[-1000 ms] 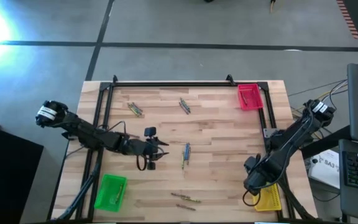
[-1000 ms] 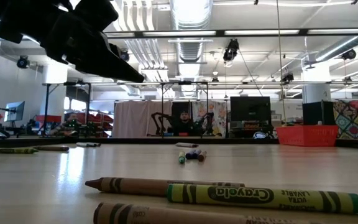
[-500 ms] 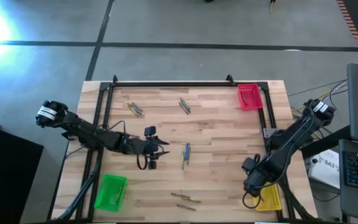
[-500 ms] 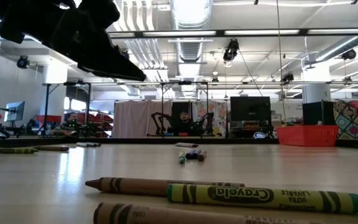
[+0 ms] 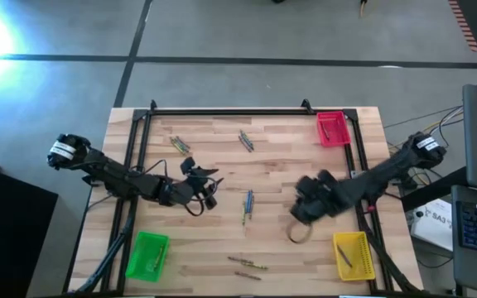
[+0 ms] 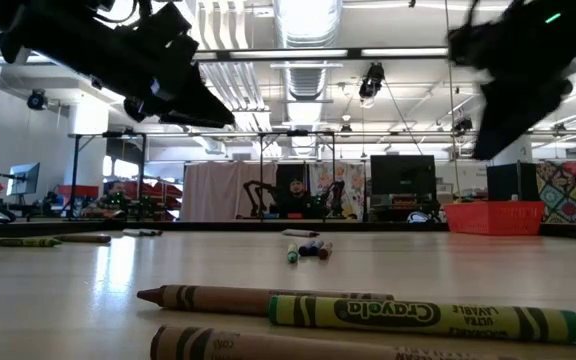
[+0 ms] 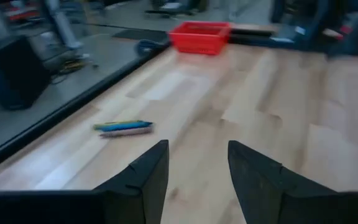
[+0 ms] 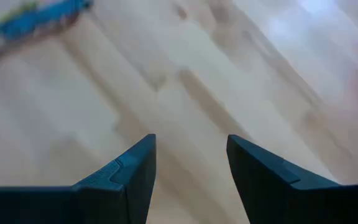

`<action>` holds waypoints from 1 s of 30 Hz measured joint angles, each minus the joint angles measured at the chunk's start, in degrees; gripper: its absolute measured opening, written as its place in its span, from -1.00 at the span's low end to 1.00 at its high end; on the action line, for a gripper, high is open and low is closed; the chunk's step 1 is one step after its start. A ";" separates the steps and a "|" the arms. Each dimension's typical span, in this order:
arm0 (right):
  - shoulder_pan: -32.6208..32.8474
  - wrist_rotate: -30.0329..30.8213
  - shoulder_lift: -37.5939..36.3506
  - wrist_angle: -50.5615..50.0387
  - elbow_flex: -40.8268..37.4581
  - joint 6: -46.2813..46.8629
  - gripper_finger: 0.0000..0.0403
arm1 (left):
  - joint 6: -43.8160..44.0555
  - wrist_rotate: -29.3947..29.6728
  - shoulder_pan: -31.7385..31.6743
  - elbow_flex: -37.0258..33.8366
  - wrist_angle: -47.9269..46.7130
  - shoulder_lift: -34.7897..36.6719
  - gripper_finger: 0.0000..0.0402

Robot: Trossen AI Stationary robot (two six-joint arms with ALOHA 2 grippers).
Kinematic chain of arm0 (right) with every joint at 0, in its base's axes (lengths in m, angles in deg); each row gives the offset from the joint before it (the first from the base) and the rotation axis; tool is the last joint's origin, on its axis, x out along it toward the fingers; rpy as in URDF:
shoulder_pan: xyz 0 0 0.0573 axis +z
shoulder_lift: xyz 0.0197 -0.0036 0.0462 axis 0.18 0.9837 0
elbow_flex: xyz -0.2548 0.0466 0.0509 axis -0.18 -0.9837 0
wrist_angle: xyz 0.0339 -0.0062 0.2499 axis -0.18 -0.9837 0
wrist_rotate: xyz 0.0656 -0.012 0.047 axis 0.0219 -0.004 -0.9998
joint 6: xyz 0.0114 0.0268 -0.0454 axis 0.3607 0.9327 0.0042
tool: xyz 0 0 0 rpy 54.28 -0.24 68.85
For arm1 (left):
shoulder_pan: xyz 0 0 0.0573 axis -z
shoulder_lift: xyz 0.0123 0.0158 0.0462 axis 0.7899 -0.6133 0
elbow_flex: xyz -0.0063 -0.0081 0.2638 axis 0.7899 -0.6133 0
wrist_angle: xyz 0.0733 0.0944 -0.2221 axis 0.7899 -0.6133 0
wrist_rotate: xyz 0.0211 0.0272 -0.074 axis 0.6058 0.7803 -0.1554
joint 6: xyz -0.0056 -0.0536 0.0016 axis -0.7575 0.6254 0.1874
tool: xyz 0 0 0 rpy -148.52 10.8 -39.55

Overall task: Sort crayons
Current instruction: Put the blue crayon into the green bin

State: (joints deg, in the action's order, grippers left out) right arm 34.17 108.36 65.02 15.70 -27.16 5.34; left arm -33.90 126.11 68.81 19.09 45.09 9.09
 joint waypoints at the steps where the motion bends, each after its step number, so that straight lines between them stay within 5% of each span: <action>1: -2.52 -0.04 0.59 3.68 -0.62 -3.24 -0.07 | 0.53 1.60 -0.06 0.00 0.06 0.00 -0.26; 7: -15.15 -6.22 5.58 27.76 -2.87 -24.78 -0.07 | 0.58 3.42 -0.08 0.07 0.01 0.72 -0.26; 12: -24.68 -7.58 11.74 36.23 -0.81 -31.78 -0.07 | -0.57 3.44 -0.08 0.07 -0.18 2.27 -0.26; 30: -44.51 -13.49 35.19 32.29 25.14 -45.85 -0.07 | -0.57 3.41 -0.08 0.03 -4.86 4.04 -0.26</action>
State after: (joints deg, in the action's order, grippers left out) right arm -10.34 94.87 100.21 47.99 -2.01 -40.51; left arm -34.46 129.52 68.73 19.12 40.23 13.13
